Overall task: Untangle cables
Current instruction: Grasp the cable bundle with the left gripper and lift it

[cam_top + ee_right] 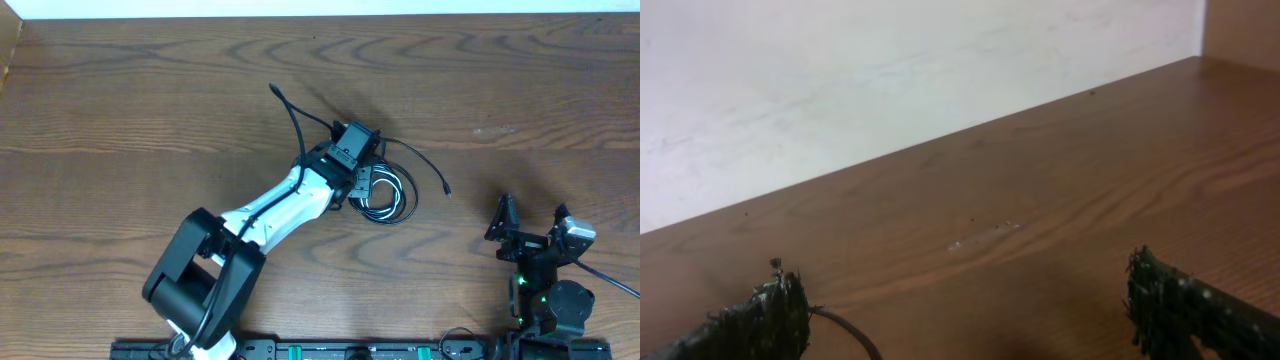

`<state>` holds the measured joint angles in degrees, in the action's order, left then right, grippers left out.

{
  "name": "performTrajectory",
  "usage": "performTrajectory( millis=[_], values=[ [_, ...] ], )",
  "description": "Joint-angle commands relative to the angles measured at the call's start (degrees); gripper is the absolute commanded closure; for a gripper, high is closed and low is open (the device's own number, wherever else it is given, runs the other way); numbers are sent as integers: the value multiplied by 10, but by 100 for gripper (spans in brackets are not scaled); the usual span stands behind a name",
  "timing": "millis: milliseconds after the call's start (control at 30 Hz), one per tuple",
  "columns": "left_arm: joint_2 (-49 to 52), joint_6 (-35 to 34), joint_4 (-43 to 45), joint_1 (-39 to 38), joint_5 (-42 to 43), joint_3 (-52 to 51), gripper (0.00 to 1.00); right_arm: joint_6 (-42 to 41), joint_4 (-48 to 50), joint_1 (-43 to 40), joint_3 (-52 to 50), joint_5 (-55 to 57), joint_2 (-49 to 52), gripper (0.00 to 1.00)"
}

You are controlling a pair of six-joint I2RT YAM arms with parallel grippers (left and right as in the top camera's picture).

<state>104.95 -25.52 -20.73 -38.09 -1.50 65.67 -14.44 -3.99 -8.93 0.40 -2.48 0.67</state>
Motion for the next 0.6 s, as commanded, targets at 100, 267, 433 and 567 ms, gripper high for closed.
performTrajectory(
  millis=[100,267,433,567],
  values=[
    [17,-1,12,0,-12,9,36,6,-2,11,-1,6,-3,1],
    [26,-1,18,0,-12,9,36,6,-2,11,-1,6,-3,1],
    [37,-1,20,0,-27,9,38,6,-3,11,-1,6,-3,1],
    [45,-8,28,0,-43,9,38,6,-2,11,-1,6,-3,1]
  ],
)
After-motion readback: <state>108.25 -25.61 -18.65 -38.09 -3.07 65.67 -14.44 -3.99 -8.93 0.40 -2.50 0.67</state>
